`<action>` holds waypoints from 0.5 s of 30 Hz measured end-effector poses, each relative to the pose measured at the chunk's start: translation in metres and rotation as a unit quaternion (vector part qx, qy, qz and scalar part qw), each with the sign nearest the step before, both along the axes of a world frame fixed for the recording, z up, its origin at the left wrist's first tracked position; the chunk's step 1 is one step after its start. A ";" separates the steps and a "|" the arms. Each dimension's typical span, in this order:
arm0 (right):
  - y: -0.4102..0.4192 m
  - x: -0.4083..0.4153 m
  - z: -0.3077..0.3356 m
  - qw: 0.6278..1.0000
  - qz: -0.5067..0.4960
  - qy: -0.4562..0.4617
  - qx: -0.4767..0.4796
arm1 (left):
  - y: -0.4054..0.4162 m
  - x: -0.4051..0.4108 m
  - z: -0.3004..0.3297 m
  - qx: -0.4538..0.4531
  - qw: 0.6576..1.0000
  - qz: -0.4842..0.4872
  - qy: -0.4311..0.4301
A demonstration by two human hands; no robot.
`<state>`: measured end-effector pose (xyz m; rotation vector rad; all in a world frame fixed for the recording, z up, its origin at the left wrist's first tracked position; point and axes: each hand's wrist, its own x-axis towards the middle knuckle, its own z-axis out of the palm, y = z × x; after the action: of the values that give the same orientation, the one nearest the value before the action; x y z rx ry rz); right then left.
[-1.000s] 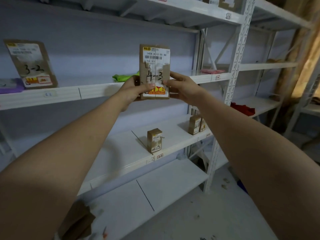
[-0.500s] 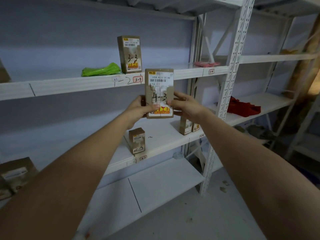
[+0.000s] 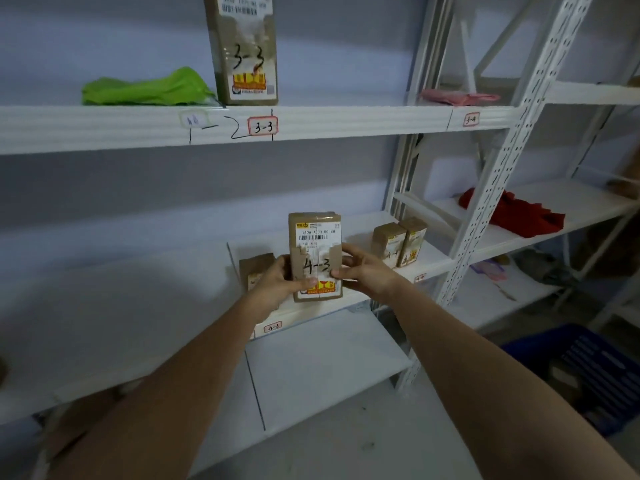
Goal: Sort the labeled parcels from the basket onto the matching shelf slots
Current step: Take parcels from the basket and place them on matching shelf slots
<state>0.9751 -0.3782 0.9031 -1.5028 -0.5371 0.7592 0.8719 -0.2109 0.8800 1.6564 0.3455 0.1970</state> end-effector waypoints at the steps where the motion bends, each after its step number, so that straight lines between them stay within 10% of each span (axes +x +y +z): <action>1: 0.006 0.009 -0.009 1.000 0.001 0.006 -0.011 | 0.004 0.009 -0.010 -0.006 1.000 0.004 0.002; 15: 0.049 0.101 -0.104 0.987 0.071 0.007 -0.146 | 0.001 0.086 -0.127 0.036 0.989 0.143 0.024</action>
<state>1.0762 -0.3288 0.7996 -1.7413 -0.5445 0.9923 0.9576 -0.2095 0.7526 1.6799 0.6203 0.3888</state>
